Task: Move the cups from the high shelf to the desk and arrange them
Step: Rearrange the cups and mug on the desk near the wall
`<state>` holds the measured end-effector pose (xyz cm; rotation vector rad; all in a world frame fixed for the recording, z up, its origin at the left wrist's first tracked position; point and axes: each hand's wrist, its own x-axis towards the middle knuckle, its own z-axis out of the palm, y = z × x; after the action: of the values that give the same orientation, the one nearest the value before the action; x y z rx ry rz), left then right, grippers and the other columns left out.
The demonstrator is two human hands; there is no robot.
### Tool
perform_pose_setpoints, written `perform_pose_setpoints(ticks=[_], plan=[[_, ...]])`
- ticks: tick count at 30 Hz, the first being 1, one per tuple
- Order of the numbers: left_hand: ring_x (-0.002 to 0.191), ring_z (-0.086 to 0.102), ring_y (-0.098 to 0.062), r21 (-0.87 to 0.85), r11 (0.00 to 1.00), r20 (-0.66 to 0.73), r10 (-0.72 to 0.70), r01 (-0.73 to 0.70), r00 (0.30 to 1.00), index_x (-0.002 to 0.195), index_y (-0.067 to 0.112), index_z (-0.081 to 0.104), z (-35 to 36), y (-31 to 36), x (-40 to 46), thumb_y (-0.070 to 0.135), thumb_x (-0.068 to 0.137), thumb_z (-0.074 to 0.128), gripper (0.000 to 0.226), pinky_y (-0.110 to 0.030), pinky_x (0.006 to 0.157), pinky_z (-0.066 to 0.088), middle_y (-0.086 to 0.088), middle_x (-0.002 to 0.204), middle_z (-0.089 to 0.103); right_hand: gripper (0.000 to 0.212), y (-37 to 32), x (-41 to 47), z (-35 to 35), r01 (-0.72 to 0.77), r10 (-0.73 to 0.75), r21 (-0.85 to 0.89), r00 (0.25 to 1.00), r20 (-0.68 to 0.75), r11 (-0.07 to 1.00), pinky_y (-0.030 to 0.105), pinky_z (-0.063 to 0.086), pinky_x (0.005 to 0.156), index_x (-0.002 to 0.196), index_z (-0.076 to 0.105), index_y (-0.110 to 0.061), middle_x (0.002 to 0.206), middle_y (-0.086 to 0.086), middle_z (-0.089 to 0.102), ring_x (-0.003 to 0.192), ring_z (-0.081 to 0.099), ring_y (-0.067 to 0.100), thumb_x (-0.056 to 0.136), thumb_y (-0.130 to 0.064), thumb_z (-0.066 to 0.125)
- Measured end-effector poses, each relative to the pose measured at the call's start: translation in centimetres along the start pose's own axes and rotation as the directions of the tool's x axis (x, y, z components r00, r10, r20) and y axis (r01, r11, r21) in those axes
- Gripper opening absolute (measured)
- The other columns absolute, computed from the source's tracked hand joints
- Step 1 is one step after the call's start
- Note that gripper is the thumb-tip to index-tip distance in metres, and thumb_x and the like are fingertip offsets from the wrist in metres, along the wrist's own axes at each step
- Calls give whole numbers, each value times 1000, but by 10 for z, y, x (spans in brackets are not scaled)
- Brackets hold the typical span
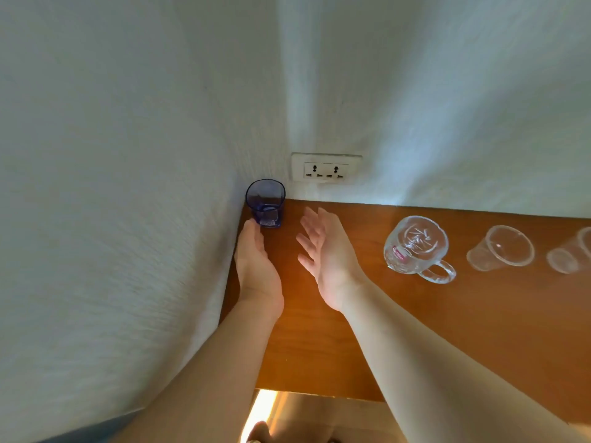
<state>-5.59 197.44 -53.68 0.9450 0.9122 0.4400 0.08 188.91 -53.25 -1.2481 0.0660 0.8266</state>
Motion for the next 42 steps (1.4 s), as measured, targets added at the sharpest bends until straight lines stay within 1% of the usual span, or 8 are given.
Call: perform_pose_setpoints(ticks=[6,10,13,20,23,27,32,42], plan=[[147,45,-13,133,991,108,-21,7,994,152,27,50,16,-9,-41,53,104,31,57,-35,119,29,5,158,52,51,1,-45,-27,57,-47,61,987,-156,996,39,31,114,152,47,-33,159,-10,47,145,44,15,107,-52,32],[141,51,-13,181,983,252,-86,40,964,147,25,54,28,-18,-74,50,110,29,52,-39,124,30,4,152,57,48,-6,-89,-51,119,-94,86,964,-250,989,39,40,115,140,60,-34,144,-12,63,133,57,11,106,-54,35],[140,52,-14,202,977,326,-133,69,936,147,21,54,41,-24,-94,49,111,29,53,-37,122,31,2,151,58,48,-18,-120,-71,178,-147,68,935,-323,982,38,47,108,129,68,-31,127,-11,74,122,66,11,106,-55,34],[142,49,-17,250,964,367,-181,90,913,149,19,52,83,-35,-111,53,109,30,57,-41,125,29,0,154,55,52,-57,-143,-134,276,-321,-167,758,-568,947,39,51,103,110,75,-23,107,-8,80,106,73,10,109,-47,29],[145,45,-17,265,959,330,-187,99,925,152,20,50,96,-41,-110,56,108,28,61,-41,125,27,-1,157,52,50,-66,-130,-160,218,-283,-188,836,-471,958,42,40,116,127,68,-23,131,-6,70,126,61,13,110,-49,28],[147,42,-17,253,962,297,-176,101,939,151,23,49,106,-52,-112,59,107,25,62,-41,125,25,0,158,50,67,-71,-108,-184,47,-79,-142,970,-231,989,41,23,122,158,37,-23,165,-2,37,152,33,18,106,-61,19],[146,42,-15,247,966,249,-136,73,959,149,27,51,112,-64,-115,61,107,20,62,-37,120,25,5,155,53,69,-65,-87,-192,-68,47,-151,989,-139,986,43,25,123,151,48,-29,162,-6,43,149,40,16,101,-69,23],[152,35,-16,283,957,256,-146,71,956,155,30,46,115,-70,-116,63,106,14,67,-43,128,16,5,162,45,63,-53,-81,-193,-24,14,-131,997,-73,991,41,25,121,151,47,-34,161,-9,44,149,39,14,103,-66,21]])
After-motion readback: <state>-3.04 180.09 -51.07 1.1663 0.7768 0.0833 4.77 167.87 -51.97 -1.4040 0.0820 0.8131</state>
